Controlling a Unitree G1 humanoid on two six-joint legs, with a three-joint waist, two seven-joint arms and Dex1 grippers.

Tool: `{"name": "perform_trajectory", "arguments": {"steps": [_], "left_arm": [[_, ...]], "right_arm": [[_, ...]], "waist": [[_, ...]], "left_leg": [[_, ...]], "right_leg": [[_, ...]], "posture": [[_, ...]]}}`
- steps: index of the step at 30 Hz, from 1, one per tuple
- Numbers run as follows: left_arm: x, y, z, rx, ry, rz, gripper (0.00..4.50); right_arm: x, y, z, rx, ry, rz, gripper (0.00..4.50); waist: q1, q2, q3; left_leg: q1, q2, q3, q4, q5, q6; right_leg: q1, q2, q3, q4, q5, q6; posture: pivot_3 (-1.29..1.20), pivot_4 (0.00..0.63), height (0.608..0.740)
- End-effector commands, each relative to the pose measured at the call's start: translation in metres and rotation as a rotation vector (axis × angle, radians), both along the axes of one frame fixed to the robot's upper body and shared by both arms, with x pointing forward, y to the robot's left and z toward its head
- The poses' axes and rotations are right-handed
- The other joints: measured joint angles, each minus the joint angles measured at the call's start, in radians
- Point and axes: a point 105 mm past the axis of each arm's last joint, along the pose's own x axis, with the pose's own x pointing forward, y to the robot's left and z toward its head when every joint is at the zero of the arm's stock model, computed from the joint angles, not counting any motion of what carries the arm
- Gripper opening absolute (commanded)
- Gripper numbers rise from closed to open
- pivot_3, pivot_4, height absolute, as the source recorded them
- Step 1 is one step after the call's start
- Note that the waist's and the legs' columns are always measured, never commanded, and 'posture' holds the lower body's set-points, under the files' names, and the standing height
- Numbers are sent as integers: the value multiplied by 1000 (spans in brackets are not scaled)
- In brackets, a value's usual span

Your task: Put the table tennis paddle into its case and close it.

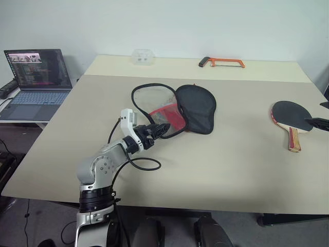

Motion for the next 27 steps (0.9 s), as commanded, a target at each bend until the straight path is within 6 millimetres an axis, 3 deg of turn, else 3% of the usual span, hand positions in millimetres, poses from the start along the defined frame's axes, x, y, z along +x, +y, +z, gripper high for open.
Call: {"name": "perform_trajectory", "arguments": {"steps": [1,7,10,15,21,27], "left_arm": [[-5,3,12,-33,-45,1,3483],[-20,38,36,-250,-128,46,3483],[-20,53,35,-330,-123,113,3483],[-8,33,12,-263,-31,105,3483],[11,15,0,-276,14,122,3483],[16,-2,-11,-270,49,116,3483]], "right_arm": [[-7,-4,23,-31,-67,-9,4500],[-10,-7,21,-35,-65,-18,4500],[-10,-6,18,-33,-63,-19,4500],[-9,-5,18,-32,-62,-18,4500],[-9,-4,21,-35,-70,-20,4500],[-11,-6,21,-36,-70,-27,4500]], "waist": [[0,0,0],[-2,0,0],[-2,0,0],[4,0,0],[8,0,0],[7,0,0]], "left_leg": [[0,0,0,0,0,0],[0,1,0,0,0,0],[0,1,0,0,0,0],[0,0,-1,0,0,0],[0,-1,-3,-1,0,0],[-1,0,-2,-2,0,0]], "right_leg": [[0,0,0,0,0,0],[0,0,0,-1,0,0],[0,0,0,-1,0,0],[2,0,-1,-3,0,0],[4,0,-2,-8,1,1],[5,1,-2,-13,1,1]], "posture": [[0,150,740],[0,150,740],[0,150,740],[0,150,740],[0,150,740],[0,150,740]]}}
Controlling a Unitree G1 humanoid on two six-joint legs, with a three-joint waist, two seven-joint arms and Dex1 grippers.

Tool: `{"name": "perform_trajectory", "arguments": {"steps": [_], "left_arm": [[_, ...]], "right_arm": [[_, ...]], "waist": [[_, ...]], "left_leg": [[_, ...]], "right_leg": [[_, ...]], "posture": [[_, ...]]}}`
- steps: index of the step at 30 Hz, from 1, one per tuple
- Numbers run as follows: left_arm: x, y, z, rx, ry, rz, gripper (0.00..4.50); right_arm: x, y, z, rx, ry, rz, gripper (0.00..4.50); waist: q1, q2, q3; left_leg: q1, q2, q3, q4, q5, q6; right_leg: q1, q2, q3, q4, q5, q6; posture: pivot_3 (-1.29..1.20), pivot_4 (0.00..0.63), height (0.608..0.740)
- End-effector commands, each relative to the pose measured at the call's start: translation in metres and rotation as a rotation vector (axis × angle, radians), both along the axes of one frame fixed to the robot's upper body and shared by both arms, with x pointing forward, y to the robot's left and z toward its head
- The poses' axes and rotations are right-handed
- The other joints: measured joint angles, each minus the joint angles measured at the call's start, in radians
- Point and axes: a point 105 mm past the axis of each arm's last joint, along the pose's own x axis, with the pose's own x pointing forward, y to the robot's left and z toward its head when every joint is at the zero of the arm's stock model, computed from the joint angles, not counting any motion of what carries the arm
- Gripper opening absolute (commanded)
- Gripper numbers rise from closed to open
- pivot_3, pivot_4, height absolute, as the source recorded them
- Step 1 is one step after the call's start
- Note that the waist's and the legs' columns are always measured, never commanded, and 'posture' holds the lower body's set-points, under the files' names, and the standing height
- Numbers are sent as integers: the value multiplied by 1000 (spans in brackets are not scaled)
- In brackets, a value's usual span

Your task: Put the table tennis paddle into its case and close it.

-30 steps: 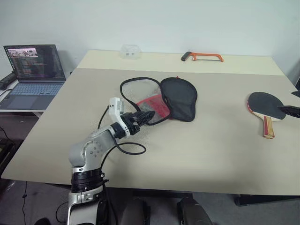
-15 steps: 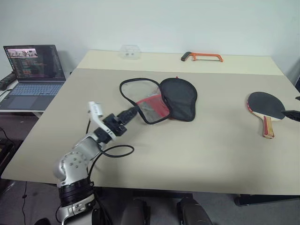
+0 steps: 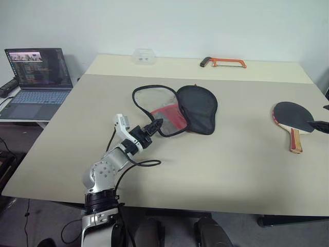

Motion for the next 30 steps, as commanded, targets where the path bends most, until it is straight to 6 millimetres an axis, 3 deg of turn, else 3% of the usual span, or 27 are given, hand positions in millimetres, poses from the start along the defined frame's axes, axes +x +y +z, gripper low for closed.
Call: {"name": "perform_trajectory", "arguments": {"steps": [1,5,8,12,15,18,23,30], "left_arm": [[1,-15,10,-10,-41,-32,3483],[1,-29,15,-25,-52,-69,2633],[8,-33,19,-7,-67,-52,1557],[15,-48,47,75,-165,-170,84],[13,-57,62,166,-216,-332,33],[5,-63,63,221,-214,-475,33],[9,-71,49,270,-142,-540,33],[-2,-107,32,257,-120,-687,33]], "right_arm": [[-5,-1,22,-19,-67,-2,4500],[-7,-2,22,-19,-67,-7,4500],[-7,-2,21,-18,-65,-8,4500],[-5,-1,22,-19,-63,-5,4500],[-2,1,23,-22,-66,-1,4500],[1,2,24,-22,-70,5,4500],[3,3,25,-22,-71,9,4500],[1,1,26,-24,-72,4,4500]], "waist": [[2,0,0],[3,0,0],[2,0,0],[2,0,0],[0,0,0],[-2,0,0],[2,0,0],[2,0,0]], "left_leg": [[0,0,0,0,0,0],[-1,0,0,0,0,0],[0,0,-1,0,0,0],[0,-2,-1,0,0,0],[0,-2,0,0,0,0],[0,-2,0,0,0,0],[-1,-1,0,0,0,0],[-1,0,0,0,0,0]], "right_leg": [[0,0,0,0,0,0],[0,-1,0,-1,0,1],[0,0,0,-1,1,1],[1,0,0,-1,1,1],[0,1,0,-1,1,1],[0,1,0,-1,1,1],[0,0,0,-2,1,1],[0,0,0,-2,1,1]], "posture": [[0,150,740],[0,150,740],[0,150,740],[0,150,740],[0,150,740],[0,150,740],[0,150,740],[0,150,740]]}}
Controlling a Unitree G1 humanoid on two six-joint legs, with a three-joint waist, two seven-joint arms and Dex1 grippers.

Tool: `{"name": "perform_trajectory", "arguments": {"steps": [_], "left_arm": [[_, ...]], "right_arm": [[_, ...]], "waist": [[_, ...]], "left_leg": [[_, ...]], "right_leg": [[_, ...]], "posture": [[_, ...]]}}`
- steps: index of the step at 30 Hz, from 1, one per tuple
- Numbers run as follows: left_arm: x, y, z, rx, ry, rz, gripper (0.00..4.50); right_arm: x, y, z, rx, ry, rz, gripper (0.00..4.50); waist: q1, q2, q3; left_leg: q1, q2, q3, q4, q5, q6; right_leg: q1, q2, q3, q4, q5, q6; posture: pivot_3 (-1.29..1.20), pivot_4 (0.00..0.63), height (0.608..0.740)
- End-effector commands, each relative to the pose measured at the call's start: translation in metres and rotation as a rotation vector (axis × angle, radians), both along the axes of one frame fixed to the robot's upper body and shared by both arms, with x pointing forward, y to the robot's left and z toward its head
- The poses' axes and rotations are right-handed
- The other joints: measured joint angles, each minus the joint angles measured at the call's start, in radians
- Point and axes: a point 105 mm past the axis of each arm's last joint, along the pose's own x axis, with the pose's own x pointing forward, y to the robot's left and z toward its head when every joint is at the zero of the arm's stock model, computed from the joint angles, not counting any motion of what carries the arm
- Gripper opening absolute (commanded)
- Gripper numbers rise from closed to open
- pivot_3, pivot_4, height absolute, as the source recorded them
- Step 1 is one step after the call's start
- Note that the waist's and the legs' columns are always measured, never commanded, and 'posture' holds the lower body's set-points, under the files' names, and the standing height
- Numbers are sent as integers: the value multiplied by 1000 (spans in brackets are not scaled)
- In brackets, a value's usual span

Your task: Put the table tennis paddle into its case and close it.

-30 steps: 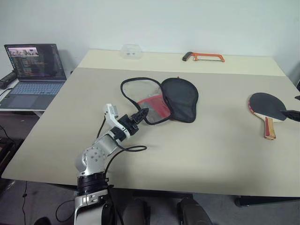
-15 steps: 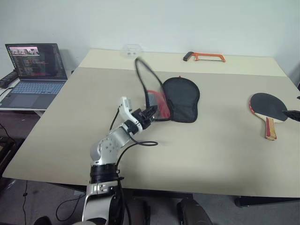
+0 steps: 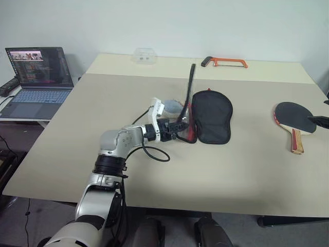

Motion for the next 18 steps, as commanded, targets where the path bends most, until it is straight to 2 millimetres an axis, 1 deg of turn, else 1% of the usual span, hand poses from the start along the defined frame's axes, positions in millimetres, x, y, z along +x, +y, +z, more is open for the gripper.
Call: {"name": "perform_trajectory", "arguments": {"steps": [1,3,5,7,12,13,15,18], "left_arm": [[2,-19,3,15,-38,-42,33],[10,-28,10,-22,-68,-20,33],[19,-40,22,-79,-87,13,33],[22,-50,31,-125,-93,19,33],[16,-76,44,-185,-113,-52,33],[15,-83,45,-196,-109,-67,33],[13,-94,45,-206,-100,-89,33],[6,-109,39,-206,-85,-139,33]], "right_arm": [[-4,-3,16,-29,-46,-6,4500],[-5,-3,16,-29,-46,-6,4500],[-6,-4,16,-30,-45,-7,4500],[-7,-4,16,-30,-43,-7,4500],[-8,-4,16,-31,-43,-9,4500],[-8,-4,16,-31,-44,-9,4500],[-7,-3,17,-31,-46,-7,4500],[-7,-2,16,-30,-47,-5,4500]], "waist": [[1,0,0],[2,0,0],[2,0,0],[2,-1,0],[-2,-1,0],[-2,-1,0],[-1,-1,0],[-1,-1,0]], "left_leg": [[0,0,0,0,0,0],[0,-1,0,0,0,0],[0,-1,0,0,0,0],[0,-1,0,0,0,0],[-1,-2,0,-1,0,0],[-1,-2,1,-1,0,0],[-1,-2,1,0,0,0],[-1,-2,1,0,0,0]], "right_leg": [[0,0,0,0,0,0],[0,0,0,0,0,0],[0,0,0,0,0,0],[0,0,0,0,0,0],[-1,0,0,-1,0,0],[-1,0,1,-1,0,0],[-1,0,0,-1,0,0],[-1,0,0,-1,0,0]], "posture": [[0,150,740],[0,150,740],[0,150,740],[0,150,740],[0,150,740],[0,150,740],[0,150,740],[0,150,740]]}}
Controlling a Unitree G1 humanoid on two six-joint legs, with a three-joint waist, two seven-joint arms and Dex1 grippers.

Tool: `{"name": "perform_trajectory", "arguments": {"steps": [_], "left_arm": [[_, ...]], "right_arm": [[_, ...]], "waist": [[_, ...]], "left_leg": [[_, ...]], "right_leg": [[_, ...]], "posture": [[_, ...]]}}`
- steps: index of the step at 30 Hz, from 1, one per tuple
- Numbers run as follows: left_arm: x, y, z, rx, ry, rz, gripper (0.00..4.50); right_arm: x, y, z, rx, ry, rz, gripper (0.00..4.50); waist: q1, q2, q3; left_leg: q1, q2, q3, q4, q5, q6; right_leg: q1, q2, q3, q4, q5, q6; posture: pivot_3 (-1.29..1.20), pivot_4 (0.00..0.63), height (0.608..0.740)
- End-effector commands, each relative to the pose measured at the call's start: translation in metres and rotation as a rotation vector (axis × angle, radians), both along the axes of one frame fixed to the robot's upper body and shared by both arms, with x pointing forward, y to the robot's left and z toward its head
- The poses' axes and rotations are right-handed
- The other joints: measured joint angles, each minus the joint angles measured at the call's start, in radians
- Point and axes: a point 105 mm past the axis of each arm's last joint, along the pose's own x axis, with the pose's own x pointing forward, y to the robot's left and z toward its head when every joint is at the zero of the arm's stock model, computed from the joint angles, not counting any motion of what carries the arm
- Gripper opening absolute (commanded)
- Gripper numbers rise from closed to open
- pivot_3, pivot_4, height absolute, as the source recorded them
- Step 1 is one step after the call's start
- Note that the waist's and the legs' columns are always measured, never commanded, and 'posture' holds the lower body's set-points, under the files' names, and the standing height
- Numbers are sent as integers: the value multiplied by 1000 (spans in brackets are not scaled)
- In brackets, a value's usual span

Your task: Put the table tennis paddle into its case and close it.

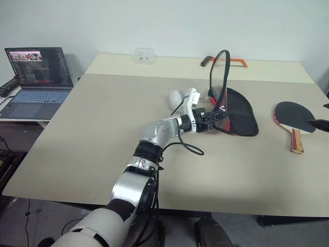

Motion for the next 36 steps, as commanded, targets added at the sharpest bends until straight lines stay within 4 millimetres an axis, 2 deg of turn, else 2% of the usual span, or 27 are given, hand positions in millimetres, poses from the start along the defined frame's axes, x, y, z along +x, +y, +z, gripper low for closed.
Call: {"name": "perform_trajectory", "arguments": {"steps": [1,4,7,13,21,27,33,36], "left_arm": [[-9,-18,7,-22,-44,-72,33],[-15,-23,-2,-3,-43,-102,33],[-8,-17,-9,15,-34,-49,33],[15,20,-16,5,12,138,33],[32,56,-23,28,43,341,33],[19,65,-30,-2,82,382,33],[10,64,-46,46,142,445,33],[4,63,-47,48,150,466,33]], "right_arm": [[-5,0,23,-28,-68,0,4500],[-7,-1,23,-29,-68,-2,4500],[-9,-3,24,-32,-66,-8,4500],[-9,-3,20,-26,-63,-12,4500],[-4,2,17,-18,-61,1,4500],[-1,3,17,-17,-61,5,4500],[1,4,17,-20,-61,13,4500],[1,4,17,-22,-60,14,4500]], "waist": [[0,0,0],[0,0,0],[-1,0,0],[-3,0,0],[1,0,0],[0,0,0],[1,0,0],[1,0,0]], "left_leg": [[0,0,0,0,0,0],[0,0,0,-1,0,0],[0,0,0,-1,0,0],[0,1,0,-1,0,0],[0,2,0,0,0,0],[0,3,0,-1,0,0],[0,2,-1,0,0,0],[0,2,-1,0,0,0]], "right_leg": [[0,0,0,0,0,0],[-1,0,0,0,0,0],[-1,0,0,0,0,0],[-1,0,1,0,0,0],[0,0,1,0,0,0],[-1,0,1,0,0,0],[0,0,0,0,0,0],[0,0,0,0,0,0]], "posture": [[0,150,740],[0,150,740],[0,150,740],[0,150,740],[0,150,740],[0,150,740],[0,150,740],[0,150,740]]}}
